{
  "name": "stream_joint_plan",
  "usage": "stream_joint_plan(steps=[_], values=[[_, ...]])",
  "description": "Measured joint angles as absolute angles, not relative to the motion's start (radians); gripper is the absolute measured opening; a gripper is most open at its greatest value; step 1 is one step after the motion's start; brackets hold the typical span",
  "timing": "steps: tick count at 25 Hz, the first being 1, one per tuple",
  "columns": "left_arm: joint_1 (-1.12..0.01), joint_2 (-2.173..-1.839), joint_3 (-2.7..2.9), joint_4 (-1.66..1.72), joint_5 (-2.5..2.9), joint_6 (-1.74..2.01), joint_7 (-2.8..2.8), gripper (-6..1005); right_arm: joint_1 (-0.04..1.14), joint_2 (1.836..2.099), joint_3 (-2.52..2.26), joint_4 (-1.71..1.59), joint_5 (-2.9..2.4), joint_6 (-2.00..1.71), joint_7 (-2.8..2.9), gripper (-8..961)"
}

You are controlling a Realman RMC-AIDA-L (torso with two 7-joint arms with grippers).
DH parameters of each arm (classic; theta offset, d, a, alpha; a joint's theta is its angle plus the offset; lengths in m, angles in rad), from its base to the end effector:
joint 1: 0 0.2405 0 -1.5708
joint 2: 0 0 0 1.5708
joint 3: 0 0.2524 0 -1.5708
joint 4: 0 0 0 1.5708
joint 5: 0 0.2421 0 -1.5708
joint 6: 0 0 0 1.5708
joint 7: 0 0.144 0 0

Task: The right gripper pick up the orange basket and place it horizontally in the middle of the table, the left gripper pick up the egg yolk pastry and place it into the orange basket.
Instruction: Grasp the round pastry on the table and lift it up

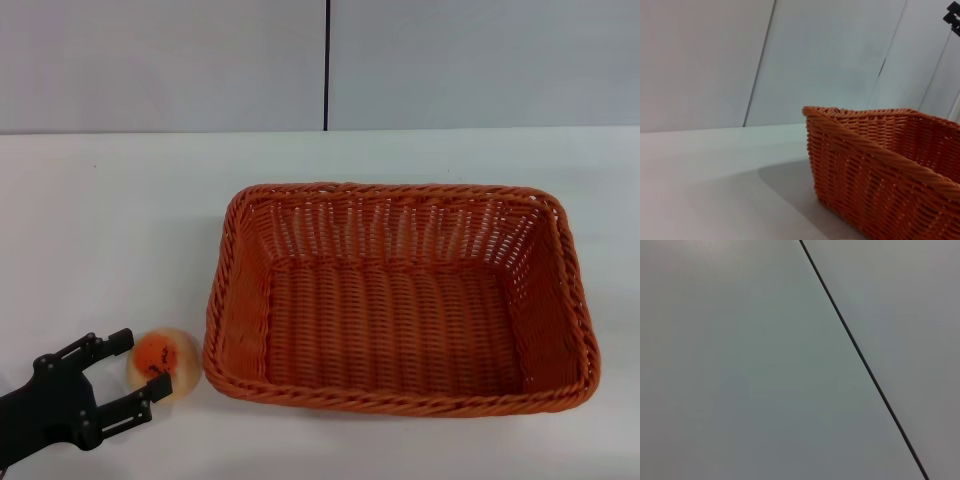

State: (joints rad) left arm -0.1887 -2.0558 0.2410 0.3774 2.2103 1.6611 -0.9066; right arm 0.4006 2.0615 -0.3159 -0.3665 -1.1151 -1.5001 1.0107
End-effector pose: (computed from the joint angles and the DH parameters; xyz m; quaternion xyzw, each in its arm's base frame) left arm -0.4002 0.1914 -0.0113 -0.8842 -0.2927 -0.2762 0.2371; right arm 0.3562 0.3344 0.1112 -0.6025 0.2362 0.5422 0.5360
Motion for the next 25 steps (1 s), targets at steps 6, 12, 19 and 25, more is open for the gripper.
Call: stream_joint_plan(steps=[6,12,19,25], values=[[-0.189,-2.056,0.247,0.377,2.21,1.659,-0.907,769,0.399,2.061,-0.316,-0.367,-1.115,-1.5,1.01,473],[-0.193,-2.056,0.262,0.377,2.21,1.653,-0.906,760,0.397,2.062,-0.315,-0.367,-1.115,-1.501,1.009,473],[-0.2,-2.055,0.28,0.376,2.21,1.653,-0.907,750,0.397,2.062,-0.314,-0.365,-1.115,-1.5,1.009,473],[-0.201,-2.055,0.284,0.376,2.21,1.653,-0.906,741,0.398,2.062,-0.314,-0.365,-1.115,-1.498,1.008,473]])
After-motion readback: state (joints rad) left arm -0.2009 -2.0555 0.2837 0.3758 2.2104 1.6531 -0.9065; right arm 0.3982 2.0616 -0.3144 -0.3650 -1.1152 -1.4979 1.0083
